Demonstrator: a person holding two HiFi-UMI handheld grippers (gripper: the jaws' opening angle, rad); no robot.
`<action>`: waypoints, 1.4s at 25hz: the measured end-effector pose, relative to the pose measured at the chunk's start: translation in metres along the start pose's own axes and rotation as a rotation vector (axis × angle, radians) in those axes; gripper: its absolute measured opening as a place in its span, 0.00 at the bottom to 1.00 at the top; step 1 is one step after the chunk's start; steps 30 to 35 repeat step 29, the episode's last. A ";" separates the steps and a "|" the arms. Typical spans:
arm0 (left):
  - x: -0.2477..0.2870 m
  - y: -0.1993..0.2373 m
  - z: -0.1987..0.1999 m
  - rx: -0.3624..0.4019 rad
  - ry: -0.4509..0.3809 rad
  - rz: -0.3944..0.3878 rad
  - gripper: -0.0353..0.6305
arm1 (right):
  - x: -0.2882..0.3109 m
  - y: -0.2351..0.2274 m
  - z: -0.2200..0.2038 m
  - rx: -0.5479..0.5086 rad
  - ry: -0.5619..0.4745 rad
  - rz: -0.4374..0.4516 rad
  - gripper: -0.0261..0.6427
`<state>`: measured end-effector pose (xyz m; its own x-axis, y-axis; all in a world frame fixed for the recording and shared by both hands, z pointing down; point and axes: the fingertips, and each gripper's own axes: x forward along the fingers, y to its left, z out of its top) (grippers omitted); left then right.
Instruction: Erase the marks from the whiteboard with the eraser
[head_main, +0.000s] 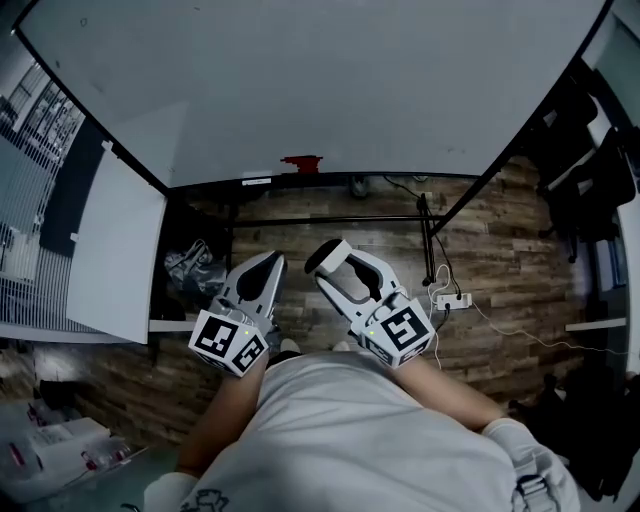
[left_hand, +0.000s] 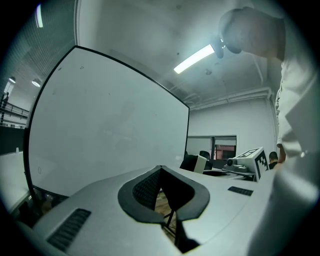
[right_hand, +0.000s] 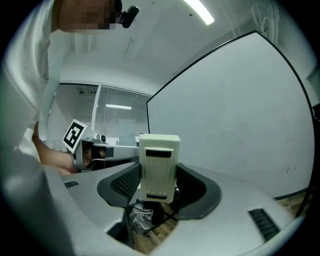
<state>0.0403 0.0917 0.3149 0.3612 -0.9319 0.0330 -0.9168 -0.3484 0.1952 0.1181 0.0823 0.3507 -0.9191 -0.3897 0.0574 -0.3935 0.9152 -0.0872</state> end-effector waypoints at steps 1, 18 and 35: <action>-0.003 0.000 -0.004 -0.007 0.001 0.006 0.06 | -0.001 0.003 0.000 0.000 -0.002 0.005 0.39; -0.008 -0.020 -0.015 -0.014 0.001 -0.034 0.06 | -0.012 0.014 0.001 -0.011 -0.001 -0.020 0.39; -0.018 -0.029 -0.017 -0.025 -0.016 -0.039 0.06 | -0.023 0.025 -0.002 -0.020 0.007 -0.019 0.39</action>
